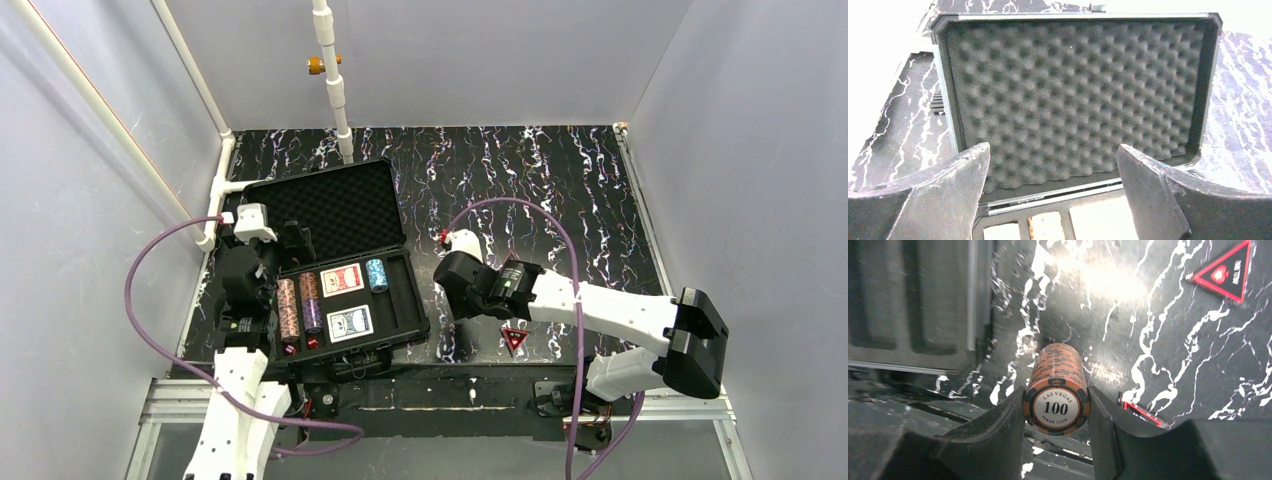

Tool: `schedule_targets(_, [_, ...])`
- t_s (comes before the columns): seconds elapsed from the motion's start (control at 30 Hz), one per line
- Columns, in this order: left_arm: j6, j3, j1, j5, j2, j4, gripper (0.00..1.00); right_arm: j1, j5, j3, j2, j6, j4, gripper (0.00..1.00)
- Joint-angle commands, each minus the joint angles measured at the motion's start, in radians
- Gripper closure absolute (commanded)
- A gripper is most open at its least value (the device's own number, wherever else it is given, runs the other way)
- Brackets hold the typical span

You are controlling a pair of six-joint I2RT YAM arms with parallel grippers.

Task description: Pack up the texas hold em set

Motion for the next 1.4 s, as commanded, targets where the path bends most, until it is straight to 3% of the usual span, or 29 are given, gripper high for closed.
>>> schedule_targets(0.0, [-0.051,0.110,-0.002,-0.028,-0.076,-0.317,0.02,-0.001,0.026,0.152,-0.027,-0.047,-0.016,0.99])
schedule_targets(0.43, [-0.118,0.116,-0.002,-0.034,-0.237,-0.598,0.02,0.001,-0.191,0.375,0.116,-0.138,0.040,0.99])
schedule_targets(1.0, [-0.096,0.112,-0.074,-0.042,-0.215,-0.612,0.02,0.031,-0.200,0.416,0.318,-0.271,0.320,0.99])
schedule_targets(1.37, [-0.091,0.111,-0.086,-0.042,-0.212,-0.610,0.02,0.045,-0.187,0.412,0.369,-0.310,0.401,0.99])
